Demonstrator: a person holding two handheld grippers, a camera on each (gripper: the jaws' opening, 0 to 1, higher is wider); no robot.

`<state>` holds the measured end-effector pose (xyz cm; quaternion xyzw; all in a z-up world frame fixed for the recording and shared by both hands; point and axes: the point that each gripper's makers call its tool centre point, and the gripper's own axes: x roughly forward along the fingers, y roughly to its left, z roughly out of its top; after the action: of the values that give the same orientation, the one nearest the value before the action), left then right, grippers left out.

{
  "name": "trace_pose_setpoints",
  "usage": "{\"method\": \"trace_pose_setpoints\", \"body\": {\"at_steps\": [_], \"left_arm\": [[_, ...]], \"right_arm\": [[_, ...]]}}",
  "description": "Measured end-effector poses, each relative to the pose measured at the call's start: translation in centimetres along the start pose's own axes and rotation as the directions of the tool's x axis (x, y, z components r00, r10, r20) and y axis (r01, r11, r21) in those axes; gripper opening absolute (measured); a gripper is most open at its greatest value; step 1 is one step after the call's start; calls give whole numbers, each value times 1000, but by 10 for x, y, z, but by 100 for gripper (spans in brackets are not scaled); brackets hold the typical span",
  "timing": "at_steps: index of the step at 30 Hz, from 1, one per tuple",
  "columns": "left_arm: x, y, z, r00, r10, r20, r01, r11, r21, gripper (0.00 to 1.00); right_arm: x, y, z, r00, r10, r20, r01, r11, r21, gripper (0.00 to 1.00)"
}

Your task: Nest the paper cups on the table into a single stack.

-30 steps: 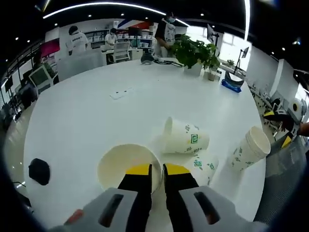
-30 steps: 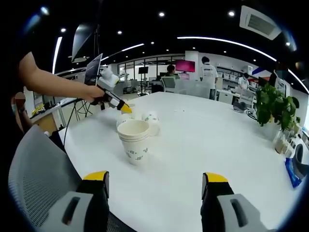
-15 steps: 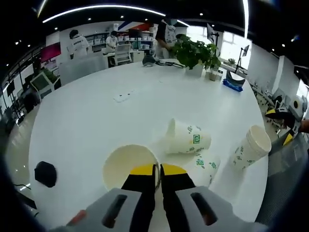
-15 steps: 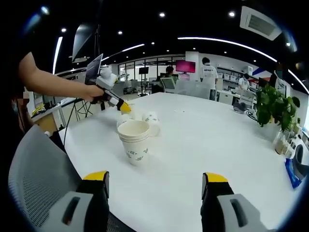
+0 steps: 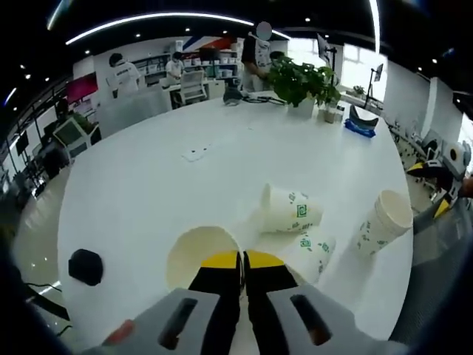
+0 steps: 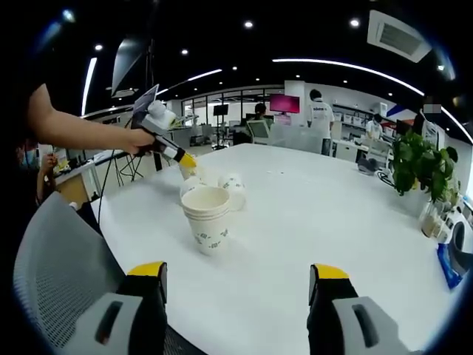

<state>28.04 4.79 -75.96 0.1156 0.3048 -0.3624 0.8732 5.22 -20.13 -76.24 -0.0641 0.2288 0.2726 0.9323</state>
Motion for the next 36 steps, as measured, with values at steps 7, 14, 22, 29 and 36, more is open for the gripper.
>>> {"method": "trace_pose_setpoints", "body": {"at_steps": [7,14,22,29,36], "left_arm": [[-9,-2,5,1000,0,14,0,1000,8,0],[-20,-3,17,1000,-6,29,6,1000,20,0],[-36,-18,24,998,-23,52,22,1000,23,0],[-44,-33,32,996,-46,74,43,998,37,0],[-56,-51,46,992,-87,90,80,994,77,0]], "right_arm": [[0,-1,-1,1000,2,1,-2,1000,-2,79],[0,1,0,1000,3,2,-3,1000,-2,79],[0,1,1,1000,6,4,-6,1000,-1,80],[1,3,0,1000,13,0,-13,1000,-2,80],[1,2,-1,1000,14,-3,-14,1000,-4,80]]}}
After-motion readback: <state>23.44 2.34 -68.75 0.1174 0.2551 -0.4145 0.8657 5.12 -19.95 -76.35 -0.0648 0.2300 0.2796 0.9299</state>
